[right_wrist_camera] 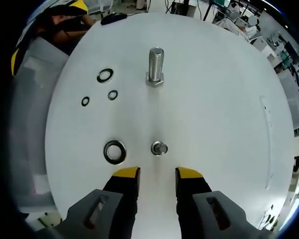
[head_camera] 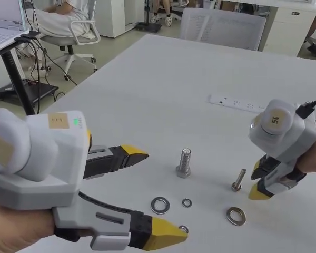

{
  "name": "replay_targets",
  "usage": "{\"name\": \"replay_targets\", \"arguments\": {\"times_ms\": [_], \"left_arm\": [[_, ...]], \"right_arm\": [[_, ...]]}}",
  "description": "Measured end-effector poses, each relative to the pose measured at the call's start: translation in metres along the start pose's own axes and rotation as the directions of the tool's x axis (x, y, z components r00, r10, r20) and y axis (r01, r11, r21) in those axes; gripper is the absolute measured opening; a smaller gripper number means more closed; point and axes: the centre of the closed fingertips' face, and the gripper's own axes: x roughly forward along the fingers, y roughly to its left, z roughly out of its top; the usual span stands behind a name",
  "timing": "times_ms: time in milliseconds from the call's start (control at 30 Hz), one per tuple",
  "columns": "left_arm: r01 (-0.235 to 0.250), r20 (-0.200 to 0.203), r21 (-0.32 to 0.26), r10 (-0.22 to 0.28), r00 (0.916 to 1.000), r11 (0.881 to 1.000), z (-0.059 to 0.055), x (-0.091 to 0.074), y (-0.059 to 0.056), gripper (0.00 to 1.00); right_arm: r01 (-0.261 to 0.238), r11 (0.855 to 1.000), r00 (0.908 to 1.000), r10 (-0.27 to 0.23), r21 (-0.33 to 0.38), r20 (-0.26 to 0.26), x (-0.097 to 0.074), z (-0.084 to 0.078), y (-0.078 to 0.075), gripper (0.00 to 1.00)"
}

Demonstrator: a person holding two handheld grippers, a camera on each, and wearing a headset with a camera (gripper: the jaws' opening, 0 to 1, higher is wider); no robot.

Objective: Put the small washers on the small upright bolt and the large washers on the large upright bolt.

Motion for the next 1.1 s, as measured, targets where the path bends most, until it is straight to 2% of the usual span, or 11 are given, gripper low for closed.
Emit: {"name": "replay_targets", "arguments": {"times_ms": [267,667,1100], "left_arm": [[0.004,0.005,0.006,-0.004,1.0000,1.000,0.002,0.000,-0.002,0.83],[0.005,0.011,0.016,-0.005,0.9999,1.000,0.006,-0.001,-0.005,0.83],[0.003,0.023,0.028,-0.003,0.9997,1.000,0.010,-0.004,-0.007,0.83]], "right_arm": [[0.005,1.000,0.9999,-0.006,0.014,0.012,-0.007,-0.005,0.010,0.30],[-0.011,1.000,0.9994,0.011,0.014,0.033,-0.010,-0.004,0.035,0.30],[-0.036,0.999,0.9973,0.037,-0.012,0.064,-0.009,0.013,0.056,0.30]]}}
